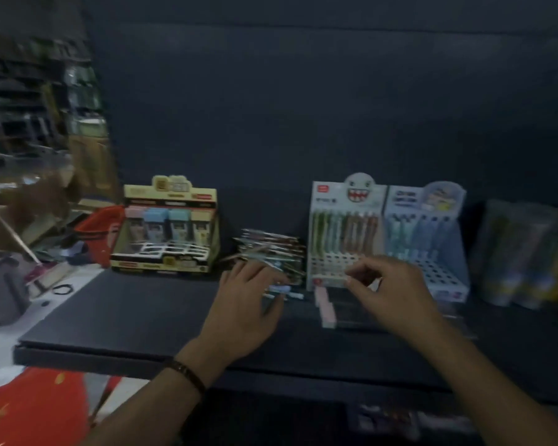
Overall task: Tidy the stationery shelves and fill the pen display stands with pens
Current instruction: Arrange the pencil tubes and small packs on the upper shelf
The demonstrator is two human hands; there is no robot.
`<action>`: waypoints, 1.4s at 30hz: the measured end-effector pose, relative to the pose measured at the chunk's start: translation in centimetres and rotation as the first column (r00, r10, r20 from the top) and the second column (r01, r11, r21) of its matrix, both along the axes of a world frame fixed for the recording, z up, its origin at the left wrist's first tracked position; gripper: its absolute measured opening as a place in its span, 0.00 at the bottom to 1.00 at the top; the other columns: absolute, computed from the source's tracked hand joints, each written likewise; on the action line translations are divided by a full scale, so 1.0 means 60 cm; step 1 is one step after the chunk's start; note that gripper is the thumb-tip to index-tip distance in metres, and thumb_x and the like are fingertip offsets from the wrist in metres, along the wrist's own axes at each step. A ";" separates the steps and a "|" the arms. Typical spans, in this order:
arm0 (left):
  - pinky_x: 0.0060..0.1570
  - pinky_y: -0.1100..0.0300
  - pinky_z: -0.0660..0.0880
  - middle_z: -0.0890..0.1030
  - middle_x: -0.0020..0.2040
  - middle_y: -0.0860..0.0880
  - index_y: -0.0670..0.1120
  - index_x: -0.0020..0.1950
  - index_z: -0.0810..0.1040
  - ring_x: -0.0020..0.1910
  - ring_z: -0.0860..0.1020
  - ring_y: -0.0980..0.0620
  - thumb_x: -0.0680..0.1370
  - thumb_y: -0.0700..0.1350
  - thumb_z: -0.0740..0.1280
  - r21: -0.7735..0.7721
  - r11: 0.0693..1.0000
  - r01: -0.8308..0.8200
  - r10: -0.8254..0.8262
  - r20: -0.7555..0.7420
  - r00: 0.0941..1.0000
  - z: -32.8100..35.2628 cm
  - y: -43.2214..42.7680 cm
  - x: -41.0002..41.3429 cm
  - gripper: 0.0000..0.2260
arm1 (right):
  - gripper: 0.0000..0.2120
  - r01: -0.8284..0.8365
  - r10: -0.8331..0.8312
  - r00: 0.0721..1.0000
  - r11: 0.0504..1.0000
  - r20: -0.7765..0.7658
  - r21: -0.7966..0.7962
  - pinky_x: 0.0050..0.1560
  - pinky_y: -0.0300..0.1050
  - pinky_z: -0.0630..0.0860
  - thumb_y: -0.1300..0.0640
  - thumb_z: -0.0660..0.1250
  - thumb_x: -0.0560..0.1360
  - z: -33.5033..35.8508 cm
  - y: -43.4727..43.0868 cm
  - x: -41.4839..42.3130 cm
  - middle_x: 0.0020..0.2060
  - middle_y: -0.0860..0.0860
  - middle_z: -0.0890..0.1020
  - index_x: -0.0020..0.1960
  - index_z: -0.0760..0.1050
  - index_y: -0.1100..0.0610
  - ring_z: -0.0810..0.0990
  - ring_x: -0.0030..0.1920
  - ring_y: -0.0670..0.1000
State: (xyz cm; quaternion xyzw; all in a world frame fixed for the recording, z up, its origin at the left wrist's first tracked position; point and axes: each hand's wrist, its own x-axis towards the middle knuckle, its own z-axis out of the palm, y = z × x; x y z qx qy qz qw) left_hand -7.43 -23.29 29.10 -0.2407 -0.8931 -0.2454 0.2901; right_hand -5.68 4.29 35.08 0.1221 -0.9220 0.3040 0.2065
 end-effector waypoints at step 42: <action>0.46 0.47 0.78 0.85 0.51 0.35 0.42 0.53 0.84 0.49 0.83 0.36 0.84 0.45 0.69 0.838 0.544 -0.050 -0.526 0.386 0.758 0.015 0.171 0.047 0.08 | 0.06 -0.080 0.126 0.989 0.899 0.081 -0.430 0.46 0.49 0.81 0.53 0.74 0.79 -0.065 0.048 0.060 0.38 0.48 0.84 0.43 0.82 0.47 0.82 0.41 0.47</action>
